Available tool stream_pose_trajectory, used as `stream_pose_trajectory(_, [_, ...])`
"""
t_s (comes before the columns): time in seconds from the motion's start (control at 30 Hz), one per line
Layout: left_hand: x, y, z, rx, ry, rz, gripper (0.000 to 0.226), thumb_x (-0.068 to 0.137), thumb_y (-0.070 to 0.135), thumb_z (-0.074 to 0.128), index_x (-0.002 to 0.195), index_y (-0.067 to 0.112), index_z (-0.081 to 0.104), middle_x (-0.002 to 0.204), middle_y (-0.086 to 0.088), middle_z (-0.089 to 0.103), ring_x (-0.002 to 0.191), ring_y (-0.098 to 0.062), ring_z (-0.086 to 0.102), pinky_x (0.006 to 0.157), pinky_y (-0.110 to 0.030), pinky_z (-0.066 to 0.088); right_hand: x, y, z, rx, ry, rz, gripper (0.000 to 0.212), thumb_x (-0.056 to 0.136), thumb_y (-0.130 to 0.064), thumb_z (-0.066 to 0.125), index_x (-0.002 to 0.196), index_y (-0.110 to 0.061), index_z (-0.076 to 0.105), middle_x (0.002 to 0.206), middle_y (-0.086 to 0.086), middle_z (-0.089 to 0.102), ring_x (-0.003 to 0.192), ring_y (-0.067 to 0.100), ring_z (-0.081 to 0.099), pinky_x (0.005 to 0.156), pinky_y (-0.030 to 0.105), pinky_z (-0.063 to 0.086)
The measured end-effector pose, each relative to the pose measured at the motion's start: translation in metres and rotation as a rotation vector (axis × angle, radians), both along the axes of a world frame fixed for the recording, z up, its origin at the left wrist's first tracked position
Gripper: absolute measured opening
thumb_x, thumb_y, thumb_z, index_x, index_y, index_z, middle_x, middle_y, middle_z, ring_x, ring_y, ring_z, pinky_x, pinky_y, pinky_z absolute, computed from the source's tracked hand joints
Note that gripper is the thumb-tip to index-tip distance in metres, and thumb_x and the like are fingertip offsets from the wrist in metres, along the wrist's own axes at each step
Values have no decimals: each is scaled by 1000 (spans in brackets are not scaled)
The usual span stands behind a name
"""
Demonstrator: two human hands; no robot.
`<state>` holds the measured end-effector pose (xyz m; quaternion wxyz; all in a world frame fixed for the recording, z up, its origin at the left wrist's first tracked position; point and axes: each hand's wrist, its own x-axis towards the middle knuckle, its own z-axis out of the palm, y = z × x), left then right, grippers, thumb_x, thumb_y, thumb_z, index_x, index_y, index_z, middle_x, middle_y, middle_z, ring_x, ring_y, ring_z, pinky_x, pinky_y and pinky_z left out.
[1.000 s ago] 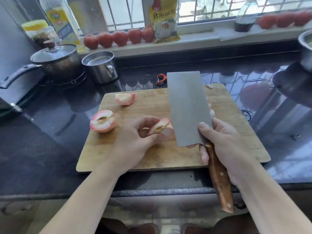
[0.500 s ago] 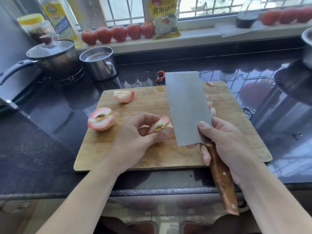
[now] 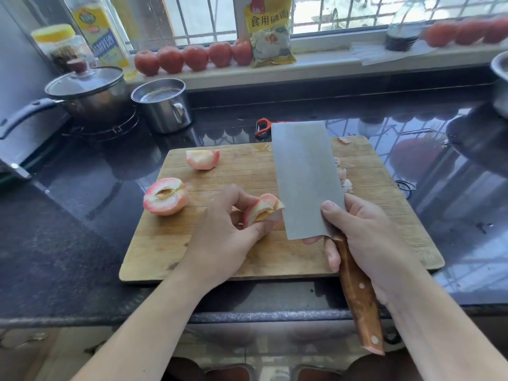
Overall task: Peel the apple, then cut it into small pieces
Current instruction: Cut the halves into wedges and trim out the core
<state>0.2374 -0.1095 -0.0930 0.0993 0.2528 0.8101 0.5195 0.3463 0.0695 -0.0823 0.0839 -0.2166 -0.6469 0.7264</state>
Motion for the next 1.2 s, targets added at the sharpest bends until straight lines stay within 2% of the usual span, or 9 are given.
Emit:
stream_pose_trajectory(0.17, [-5,-4,-3,12,-24,-54,28,79,20,89,93,35,70,103,16,69,96,-17,72,91,-44,58,0,1,0,6,16,-3,22,108,-24,45,113,-16,65,83,19,75,38,17,46,40,21,38])
stream_pose_trajectory(0.3, [-10,-3,-2,75,-123,-75,33,80,13,88,107,28,78,111,-9,73,96,-27,74,94,-53,57,2,0,-1,52,35,-2,21,107,-23,45,114,-16,64,80,17,75,38,19,46,41,22,38])
stream_pose_trajectory(0.37, [-12,-3,-3,59,-124,-104,36,79,13,88,111,27,78,112,-12,73,98,-28,74,97,-54,55,2,0,0,43,35,-9,21,107,-23,45,115,-17,64,81,17,75,38,19,45,41,22,39])
stream_pose_trajectory(0.67, [-17,-4,-2,25,-137,-144,45,80,7,85,121,25,76,110,3,78,107,-12,71,102,-34,53,6,4,1,96,32,56,21,108,-22,45,112,-16,64,80,17,75,37,21,43,41,21,38])
stream_pose_trajectory(0.8, [-16,-2,-7,26,-111,-105,45,80,13,88,121,25,76,105,2,78,102,-17,72,102,-45,54,3,5,1,97,5,41,21,108,-23,44,112,-16,64,79,17,75,38,20,43,41,20,39])
stream_pose_trajectory(0.9, [-13,-2,-11,15,-25,-73,44,79,23,90,120,31,76,103,3,75,98,-18,71,95,-48,56,4,6,1,107,-4,58,22,108,-22,43,112,-18,65,79,17,75,38,20,43,41,21,39])
stream_pose_trajectory(1.03, [-14,-3,-9,-4,-2,-91,44,79,19,89,119,30,77,100,8,75,98,-13,70,95,-38,56,4,5,1,103,-3,67,21,108,-20,44,110,-16,64,79,18,74,37,20,42,39,22,36])
stream_pose_trajectory(1.13, [-17,-3,-6,-42,14,-109,42,79,17,88,118,26,78,97,9,74,95,-1,67,89,-17,50,1,6,0,77,-9,52,21,108,-21,45,108,-13,65,78,20,73,37,19,42,38,22,36])
stream_pose_trajectory(1.2, [-15,-3,-6,-45,36,-117,41,79,17,88,117,28,77,92,12,71,93,3,63,85,-10,46,2,7,0,64,-15,70,21,108,-21,45,107,-13,65,77,21,72,36,19,41,38,21,36])
